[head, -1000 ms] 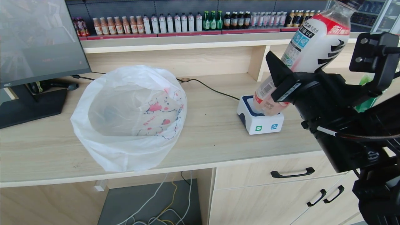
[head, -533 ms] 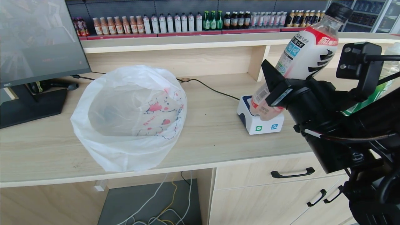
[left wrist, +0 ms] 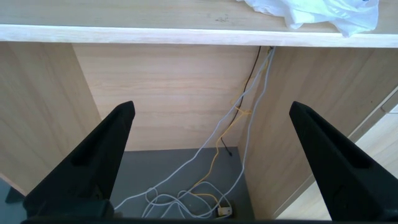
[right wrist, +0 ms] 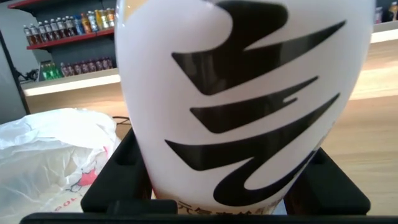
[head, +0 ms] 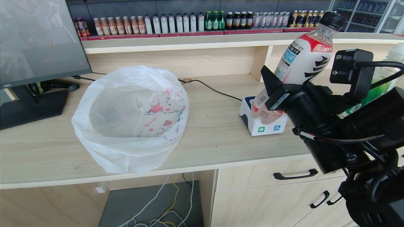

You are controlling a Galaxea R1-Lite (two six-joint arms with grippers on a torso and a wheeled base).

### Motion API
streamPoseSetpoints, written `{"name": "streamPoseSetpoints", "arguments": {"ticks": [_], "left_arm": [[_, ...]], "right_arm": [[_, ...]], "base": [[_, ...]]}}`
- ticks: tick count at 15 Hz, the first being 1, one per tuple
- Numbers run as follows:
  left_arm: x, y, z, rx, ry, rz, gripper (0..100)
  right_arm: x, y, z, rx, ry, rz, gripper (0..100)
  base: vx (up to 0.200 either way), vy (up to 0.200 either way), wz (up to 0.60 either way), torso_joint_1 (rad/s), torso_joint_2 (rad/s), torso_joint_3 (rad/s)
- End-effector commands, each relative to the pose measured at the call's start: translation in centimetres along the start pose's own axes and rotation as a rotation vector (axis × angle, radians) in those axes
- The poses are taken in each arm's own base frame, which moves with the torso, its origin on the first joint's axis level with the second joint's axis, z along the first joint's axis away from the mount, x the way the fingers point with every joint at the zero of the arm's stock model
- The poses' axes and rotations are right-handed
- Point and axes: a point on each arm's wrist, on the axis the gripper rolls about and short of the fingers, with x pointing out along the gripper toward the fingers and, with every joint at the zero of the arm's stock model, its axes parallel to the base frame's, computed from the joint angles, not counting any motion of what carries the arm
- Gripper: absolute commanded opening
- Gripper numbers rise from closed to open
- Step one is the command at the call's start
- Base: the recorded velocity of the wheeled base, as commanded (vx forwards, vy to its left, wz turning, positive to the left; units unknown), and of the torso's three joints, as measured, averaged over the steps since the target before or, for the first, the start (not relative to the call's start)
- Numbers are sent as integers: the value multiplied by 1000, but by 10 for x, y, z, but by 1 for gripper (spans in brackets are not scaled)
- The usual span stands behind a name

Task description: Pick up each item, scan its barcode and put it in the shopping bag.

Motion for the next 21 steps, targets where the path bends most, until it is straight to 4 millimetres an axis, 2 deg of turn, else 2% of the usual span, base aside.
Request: {"name": "streamPoseSetpoints", "arguments": {"ticks": [1, 4, 7, 21], "left_arm": [[0, 0, 0, -1, 0, 0, 100], [0, 0, 0, -7, 0, 2, 100], [0, 0, 0, -13, 0, 0, 100], [0, 0, 0, -16, 0, 0, 100]], "right_arm": [[1, 0, -3, -3, 4, -1, 0], [3, -3, -6, -4, 6, 18, 0], [8, -17, -5, -24, -5, 16, 0], [7, -15, -7, -32, 1, 45, 0]], "base": [[0, 0, 0, 0, 0, 0], [0, 0, 0, 0, 0, 0], [0, 200, 0, 1, 4, 1], [0, 200, 0, 3, 3, 3]]}}
